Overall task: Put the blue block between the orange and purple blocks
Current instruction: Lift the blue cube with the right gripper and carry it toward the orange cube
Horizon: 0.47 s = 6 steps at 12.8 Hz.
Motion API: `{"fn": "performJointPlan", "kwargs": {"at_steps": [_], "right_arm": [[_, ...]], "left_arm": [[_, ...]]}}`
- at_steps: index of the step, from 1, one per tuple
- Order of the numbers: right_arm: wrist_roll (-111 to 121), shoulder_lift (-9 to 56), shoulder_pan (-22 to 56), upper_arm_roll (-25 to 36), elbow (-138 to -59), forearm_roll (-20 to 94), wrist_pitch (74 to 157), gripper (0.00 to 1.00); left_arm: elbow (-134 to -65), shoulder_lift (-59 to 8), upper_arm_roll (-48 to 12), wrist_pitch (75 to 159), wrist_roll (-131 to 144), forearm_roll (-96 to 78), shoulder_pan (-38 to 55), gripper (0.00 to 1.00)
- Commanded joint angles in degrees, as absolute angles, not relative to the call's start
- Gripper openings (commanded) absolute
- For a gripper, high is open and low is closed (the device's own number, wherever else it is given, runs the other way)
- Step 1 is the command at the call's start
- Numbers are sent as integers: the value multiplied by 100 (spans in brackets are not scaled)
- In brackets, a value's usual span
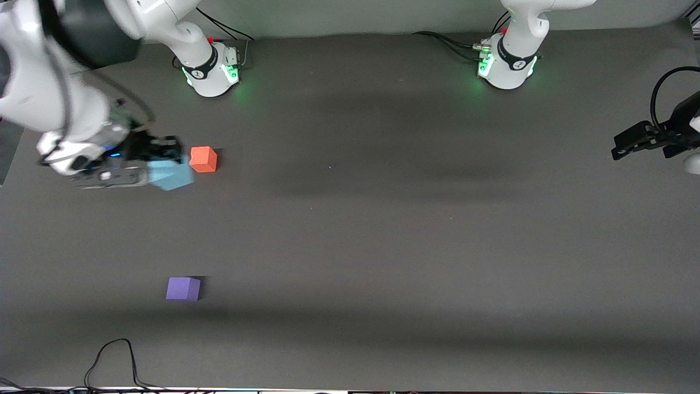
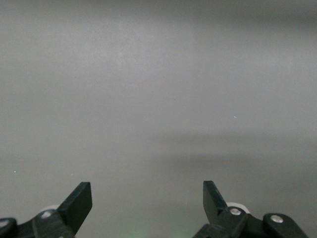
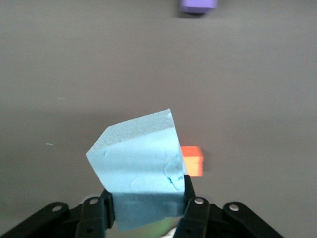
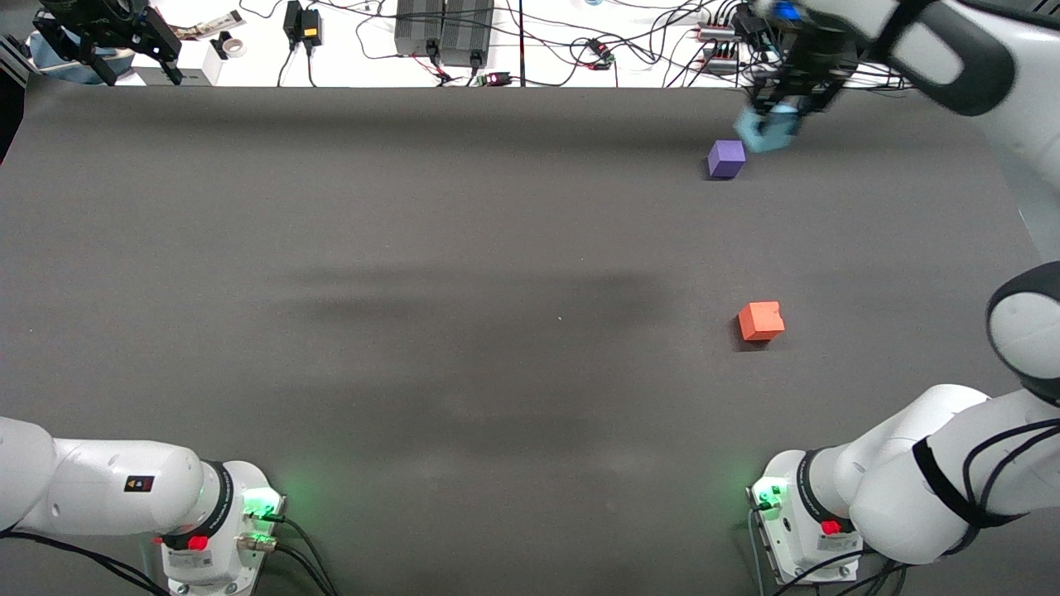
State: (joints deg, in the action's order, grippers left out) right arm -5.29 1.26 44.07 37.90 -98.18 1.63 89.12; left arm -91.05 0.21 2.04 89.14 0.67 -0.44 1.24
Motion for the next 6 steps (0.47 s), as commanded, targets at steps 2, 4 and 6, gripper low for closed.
{"fn": "performJointPlan", "kwargs": {"at_steps": [2, 4, 6], "right_arm": [[631, -246, 4500, 4955, -10668, 26, 9533, 50], [659, -229, 4483, 5027, -11256, 44, 10227, 50], [659, -19, 4491, 5045, -11696, 61, 10939, 50]], "left_arm": [[-9272, 220, 211, 8930, -44, -105, 114, 100], [-9272, 220, 211, 8930, -44, -105, 114, 100], [-9281, 220, 202, 8930, -44, -105, 123, 100]]}}
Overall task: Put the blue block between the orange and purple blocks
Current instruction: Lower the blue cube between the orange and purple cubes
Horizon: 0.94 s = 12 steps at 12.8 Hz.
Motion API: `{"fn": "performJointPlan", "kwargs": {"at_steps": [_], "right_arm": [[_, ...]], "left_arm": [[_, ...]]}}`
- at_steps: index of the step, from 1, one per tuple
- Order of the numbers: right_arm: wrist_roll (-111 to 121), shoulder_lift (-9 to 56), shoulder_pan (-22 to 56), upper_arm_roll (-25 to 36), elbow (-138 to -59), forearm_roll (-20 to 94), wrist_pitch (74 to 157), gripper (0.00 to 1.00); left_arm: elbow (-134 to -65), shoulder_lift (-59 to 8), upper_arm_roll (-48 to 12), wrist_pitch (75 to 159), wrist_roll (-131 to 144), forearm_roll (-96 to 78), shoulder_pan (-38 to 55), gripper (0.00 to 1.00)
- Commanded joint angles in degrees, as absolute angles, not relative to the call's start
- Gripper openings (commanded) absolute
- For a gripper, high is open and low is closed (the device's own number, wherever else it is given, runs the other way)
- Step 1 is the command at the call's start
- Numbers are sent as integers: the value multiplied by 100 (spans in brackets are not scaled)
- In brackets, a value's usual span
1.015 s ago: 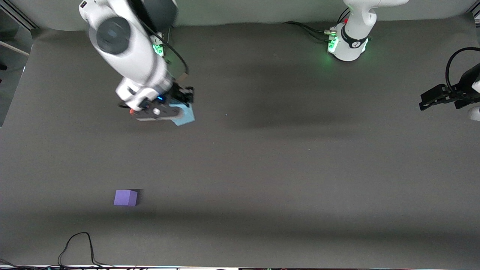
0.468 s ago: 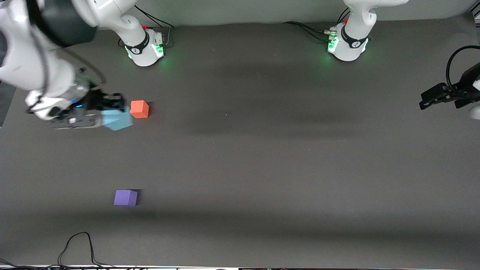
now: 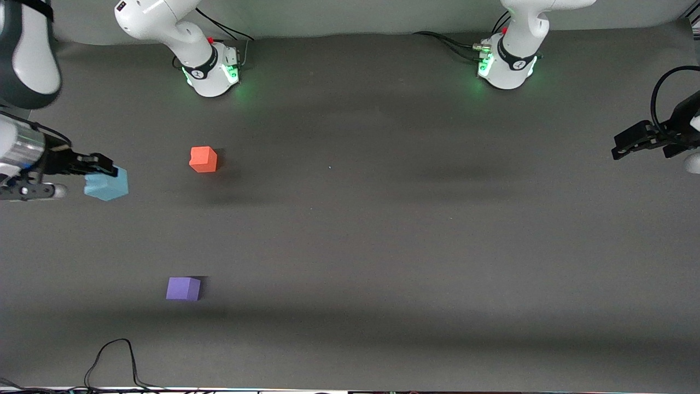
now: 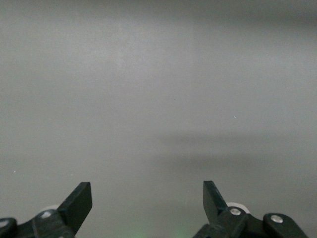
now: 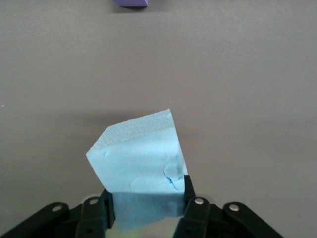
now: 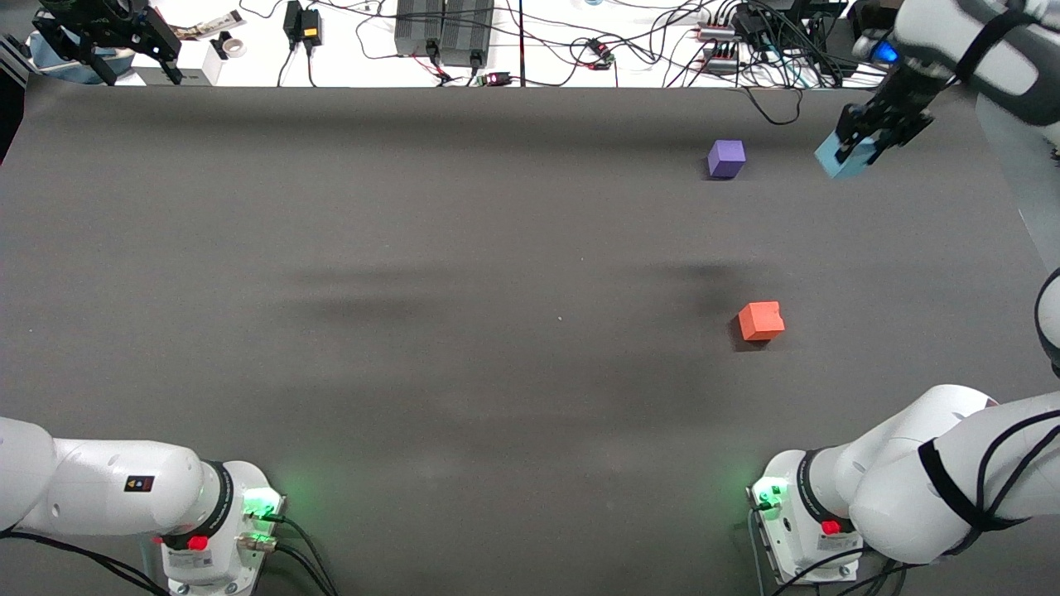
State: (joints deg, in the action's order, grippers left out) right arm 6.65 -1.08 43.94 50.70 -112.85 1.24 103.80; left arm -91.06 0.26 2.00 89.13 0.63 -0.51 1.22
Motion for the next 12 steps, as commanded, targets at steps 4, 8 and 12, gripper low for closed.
{"fn": "performJointPlan", "kwargs": {"at_steps": [4, 8, 12], "right_arm": [[1009, 814, 4535, 5019, -12155, 585, 12091, 52], [2264, 2133, 4500, 5019, -12182, 2668, 12611, 52], [2610, 2917, 4526, 4975, -12199, 3392, 13068, 52]], "left_arm": [[-9290, 220, 202, 8930, -53, -105, 114, 100], [-9290, 220, 202, 8930, -53, -105, 123, 100], [-9308, 220, 202, 8930, -44, -105, 123, 100]]}}
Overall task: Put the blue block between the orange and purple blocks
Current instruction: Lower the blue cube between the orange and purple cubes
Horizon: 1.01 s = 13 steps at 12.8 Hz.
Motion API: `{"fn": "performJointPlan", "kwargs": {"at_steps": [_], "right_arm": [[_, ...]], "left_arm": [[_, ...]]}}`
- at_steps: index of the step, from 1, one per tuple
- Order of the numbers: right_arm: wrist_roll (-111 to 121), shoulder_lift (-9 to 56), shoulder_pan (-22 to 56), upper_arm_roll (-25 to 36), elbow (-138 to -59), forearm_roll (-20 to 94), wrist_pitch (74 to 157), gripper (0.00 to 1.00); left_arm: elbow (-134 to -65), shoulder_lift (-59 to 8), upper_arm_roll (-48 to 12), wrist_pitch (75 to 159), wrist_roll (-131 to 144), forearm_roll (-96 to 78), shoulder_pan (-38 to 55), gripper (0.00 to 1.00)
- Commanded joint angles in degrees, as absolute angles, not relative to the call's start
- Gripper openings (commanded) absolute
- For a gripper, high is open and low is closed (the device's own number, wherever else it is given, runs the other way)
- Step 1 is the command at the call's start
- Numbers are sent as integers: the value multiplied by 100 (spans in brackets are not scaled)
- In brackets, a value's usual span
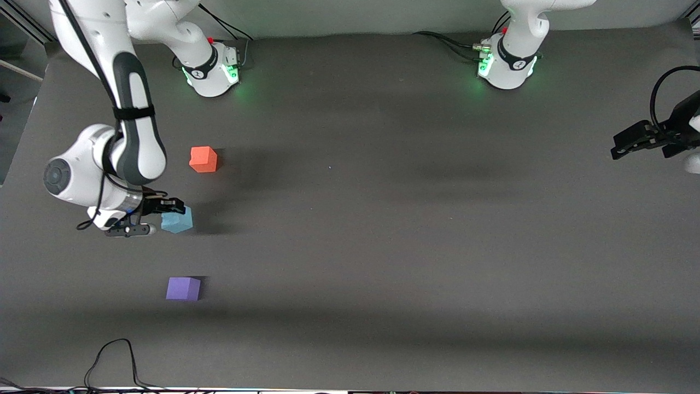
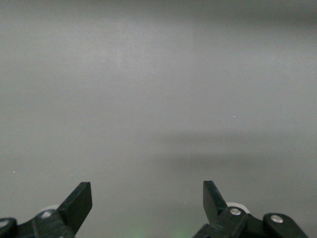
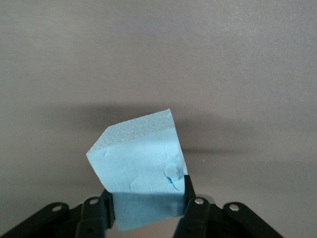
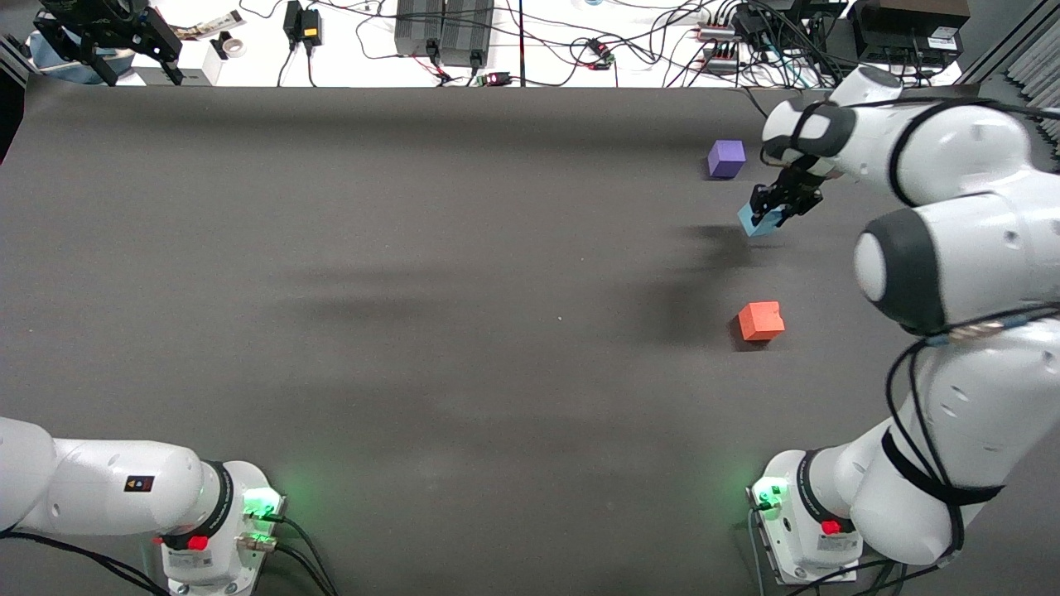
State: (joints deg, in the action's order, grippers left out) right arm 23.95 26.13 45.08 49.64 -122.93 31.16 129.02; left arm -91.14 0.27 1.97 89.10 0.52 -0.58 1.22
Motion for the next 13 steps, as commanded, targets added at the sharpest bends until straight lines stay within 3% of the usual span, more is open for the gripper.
{"fn": "performJointPlan", "kwargs": {"at_steps": [1, 8, 9, 11, 13], "right_arm": [[2610, 3022, 4535, 4966, -12199, 3532, 13122, 52], [2567, 3278, 4544, 4755, -12296, 4183, 13210, 56], [2540, 3278, 4553, 4746, -12313, 4192, 13201, 62], [2514, 3270, 4553, 4746, -12322, 4262, 13175, 100], [2522, 3121, 4553, 4764, -12305, 4254, 12939, 100]], "left_arm": [[-9325, 220, 202, 8930, -44, -105, 123, 100], [-9334, 211, 193, 8956, -44, -105, 149, 100], [-9343, 211, 193, 8939, -44, -105, 176, 100], [-9360, 228, 193, 8938, -44, -105, 158, 100], [-9369, 228, 193, 8947, -70, -97, 149, 100]]}}
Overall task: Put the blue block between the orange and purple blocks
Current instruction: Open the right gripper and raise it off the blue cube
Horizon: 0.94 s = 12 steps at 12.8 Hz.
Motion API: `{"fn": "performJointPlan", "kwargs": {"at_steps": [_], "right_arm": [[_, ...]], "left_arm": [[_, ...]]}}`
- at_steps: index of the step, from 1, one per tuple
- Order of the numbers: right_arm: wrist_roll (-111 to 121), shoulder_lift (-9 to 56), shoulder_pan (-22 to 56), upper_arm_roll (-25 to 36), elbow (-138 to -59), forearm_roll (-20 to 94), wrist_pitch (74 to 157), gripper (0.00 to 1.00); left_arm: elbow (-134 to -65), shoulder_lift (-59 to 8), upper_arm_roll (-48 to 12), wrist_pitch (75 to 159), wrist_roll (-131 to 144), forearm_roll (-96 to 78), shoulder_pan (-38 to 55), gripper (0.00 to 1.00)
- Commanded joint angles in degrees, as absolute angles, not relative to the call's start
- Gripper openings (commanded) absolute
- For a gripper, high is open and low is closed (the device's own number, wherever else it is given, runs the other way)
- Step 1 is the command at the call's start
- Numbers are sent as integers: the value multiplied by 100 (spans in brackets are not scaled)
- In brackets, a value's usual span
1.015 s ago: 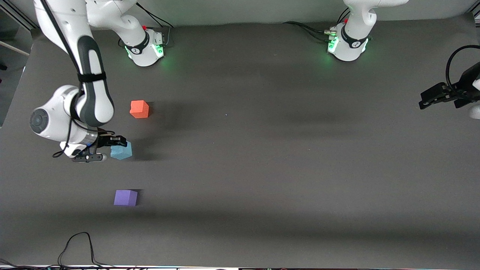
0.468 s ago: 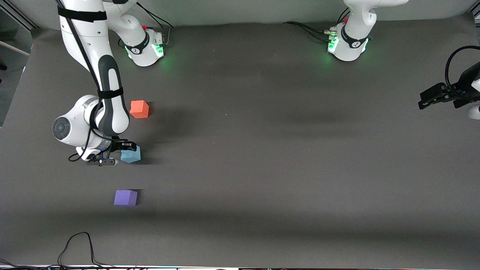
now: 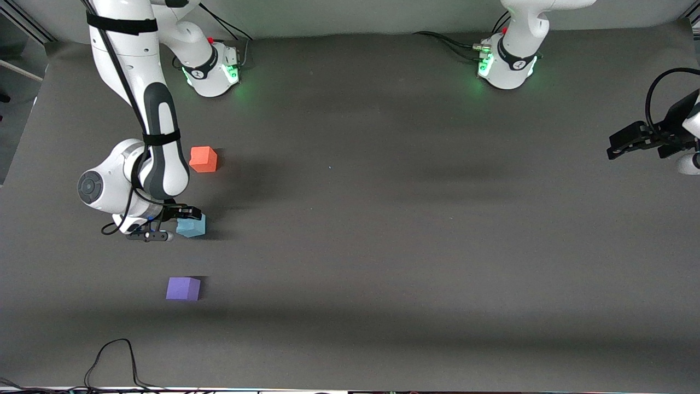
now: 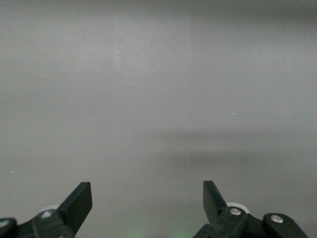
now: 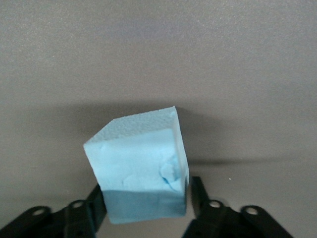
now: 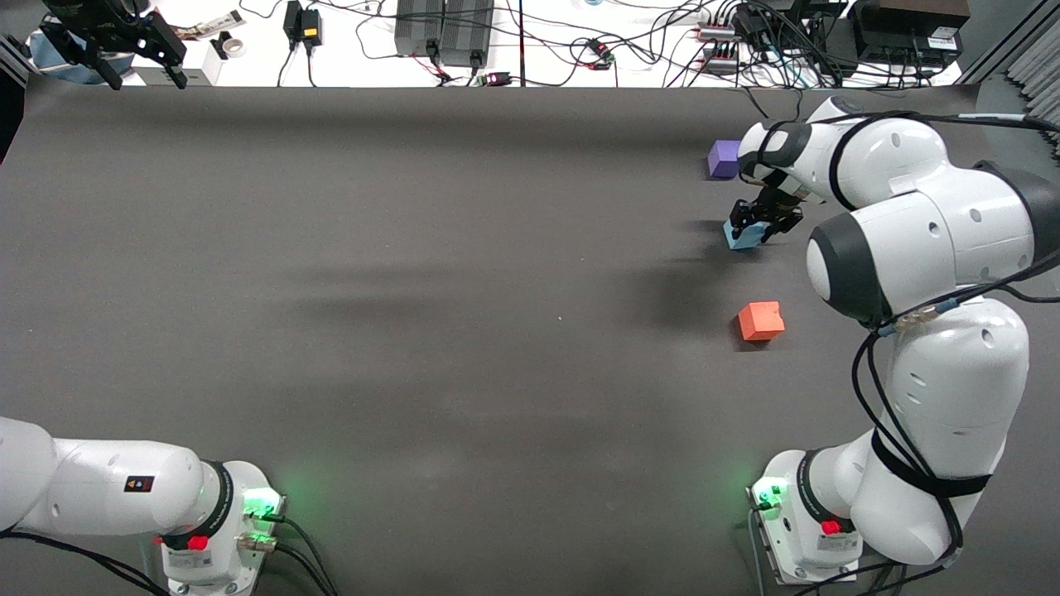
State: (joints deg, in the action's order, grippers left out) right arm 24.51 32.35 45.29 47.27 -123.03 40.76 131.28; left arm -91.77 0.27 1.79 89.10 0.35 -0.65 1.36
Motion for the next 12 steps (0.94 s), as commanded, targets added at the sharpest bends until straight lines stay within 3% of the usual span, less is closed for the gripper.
{"fn": "performJointPlan", "kwargs": {"at_steps": [1, 6, 9, 12], "right_arm": [[2514, 2955, 4561, 4816, -12287, 4237, 12703, 100], [2496, 1707, 4641, 5860, -11569, 2657, 10991, 100], [1919, 1136, 4658, 5924, -10603, 1577, 9944, 100], [1392, 818, 5026, 5959, -9925, 1257, 9361, 100]], "left_arm": [[-9378, 220, 193, 8947, -70, -97, 149, 100], [-9369, 229, 193, 8938, -114, -79, 123, 100], [-9369, 237, 193, 8930, -132, -88, 114, 100], [-9369, 255, 202, 8921, -141, -79, 114, 100]]}}
